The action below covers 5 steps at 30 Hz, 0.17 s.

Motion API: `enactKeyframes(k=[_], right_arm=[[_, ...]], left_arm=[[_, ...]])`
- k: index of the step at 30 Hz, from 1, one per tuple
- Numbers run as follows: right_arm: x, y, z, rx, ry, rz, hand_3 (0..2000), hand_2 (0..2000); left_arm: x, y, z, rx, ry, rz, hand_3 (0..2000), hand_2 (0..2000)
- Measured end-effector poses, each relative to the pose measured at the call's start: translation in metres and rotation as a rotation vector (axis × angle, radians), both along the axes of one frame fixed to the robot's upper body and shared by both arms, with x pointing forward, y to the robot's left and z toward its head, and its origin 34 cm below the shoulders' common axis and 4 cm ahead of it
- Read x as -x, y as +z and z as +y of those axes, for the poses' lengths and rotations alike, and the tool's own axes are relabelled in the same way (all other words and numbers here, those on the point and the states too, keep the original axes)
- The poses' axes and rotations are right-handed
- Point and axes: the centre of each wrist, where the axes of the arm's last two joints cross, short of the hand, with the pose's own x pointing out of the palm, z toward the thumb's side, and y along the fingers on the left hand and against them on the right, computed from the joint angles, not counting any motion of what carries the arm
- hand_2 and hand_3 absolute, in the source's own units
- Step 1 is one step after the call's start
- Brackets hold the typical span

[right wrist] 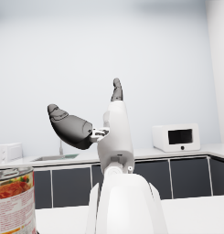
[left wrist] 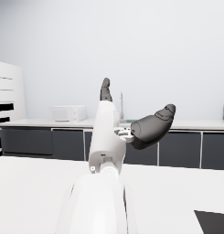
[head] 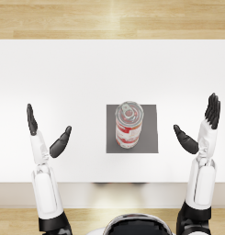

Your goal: Pick up the red can on the left and place it in the middle, then pick up the red can on the right and place it on top of the can in the middle

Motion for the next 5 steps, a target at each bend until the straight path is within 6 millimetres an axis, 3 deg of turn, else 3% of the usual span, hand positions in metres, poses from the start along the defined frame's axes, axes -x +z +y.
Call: enactKeyframes(k=[5], right_arm=[[0.0,-0.0002,-0.0002,-0.001,-0.001,0.0,0,0]], left_arm=[[0.0,-0.0001,0.0002,0.0,0.001,0.0,0,0]])
